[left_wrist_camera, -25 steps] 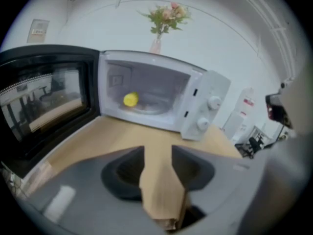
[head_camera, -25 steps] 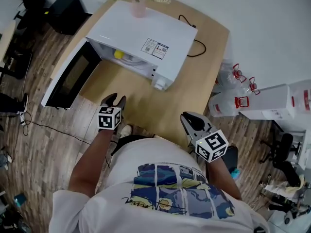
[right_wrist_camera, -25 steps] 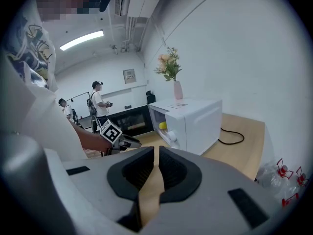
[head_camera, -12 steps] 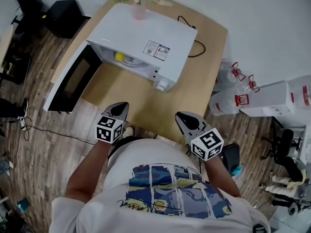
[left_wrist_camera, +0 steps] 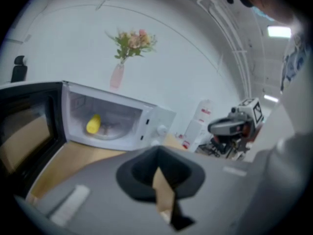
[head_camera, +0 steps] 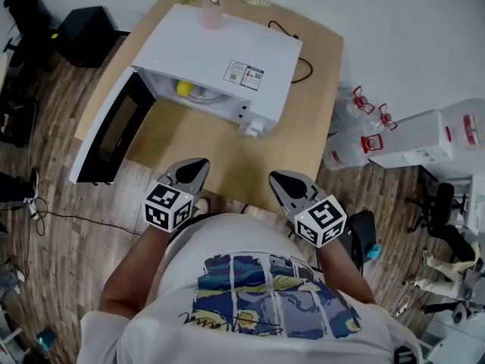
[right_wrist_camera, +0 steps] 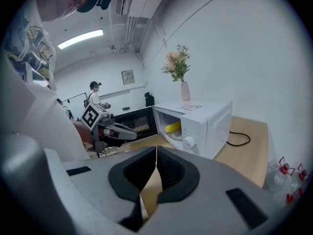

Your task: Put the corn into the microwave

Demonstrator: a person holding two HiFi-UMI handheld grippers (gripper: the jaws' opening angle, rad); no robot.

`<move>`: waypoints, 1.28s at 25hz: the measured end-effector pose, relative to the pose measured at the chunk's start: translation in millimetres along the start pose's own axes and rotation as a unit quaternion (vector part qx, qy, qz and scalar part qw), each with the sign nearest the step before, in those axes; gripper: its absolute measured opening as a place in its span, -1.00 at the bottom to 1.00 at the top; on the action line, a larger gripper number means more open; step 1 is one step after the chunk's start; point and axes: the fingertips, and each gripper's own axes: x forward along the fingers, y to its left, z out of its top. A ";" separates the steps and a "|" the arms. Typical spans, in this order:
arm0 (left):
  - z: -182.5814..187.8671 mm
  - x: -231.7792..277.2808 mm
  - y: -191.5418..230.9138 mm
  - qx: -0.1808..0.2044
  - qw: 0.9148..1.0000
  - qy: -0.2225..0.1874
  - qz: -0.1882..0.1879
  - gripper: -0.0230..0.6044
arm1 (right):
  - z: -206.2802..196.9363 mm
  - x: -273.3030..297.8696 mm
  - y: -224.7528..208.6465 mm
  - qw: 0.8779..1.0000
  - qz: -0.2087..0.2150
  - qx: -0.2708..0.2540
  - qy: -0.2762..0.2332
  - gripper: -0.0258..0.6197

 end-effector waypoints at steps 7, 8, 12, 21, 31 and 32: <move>16.3 -22.7 -0.6 0.020 0.999 -0.012 -0.048 -0.90 | 3.7 14.8 24.7 1.000 -0.022 0.006 -0.002 -0.88; 17.5 -26.3 0.1 0.024 0.998 -0.012 -0.053 -0.90 | 4.7 17.4 28.6 1.000 -0.025 0.008 -0.004 -0.88; 19.0 -39.3 3.3 0.043 0.996 -0.009 -0.076 -0.90 | 8.2 26.7 43.9 0.999 -0.041 0.016 -0.010 -0.88; 14.9 -55.1 8.5 0.076 0.989 0.000 -0.129 -0.90 | 1.9 33.2 74.3 0.995 -0.089 0.040 -0.023 -0.89; 7.6 -58.1 -3.2 0.085 0.984 0.002 -0.156 -0.90 | 1.3 27.1 93.1 0.993 -0.110 0.031 -0.022 -0.89; 7.3 -57.7 -3.5 0.085 0.984 0.003 -0.157 -0.90 | 1.6 26.1 94.1 0.993 -0.111 0.029 -0.021 -0.89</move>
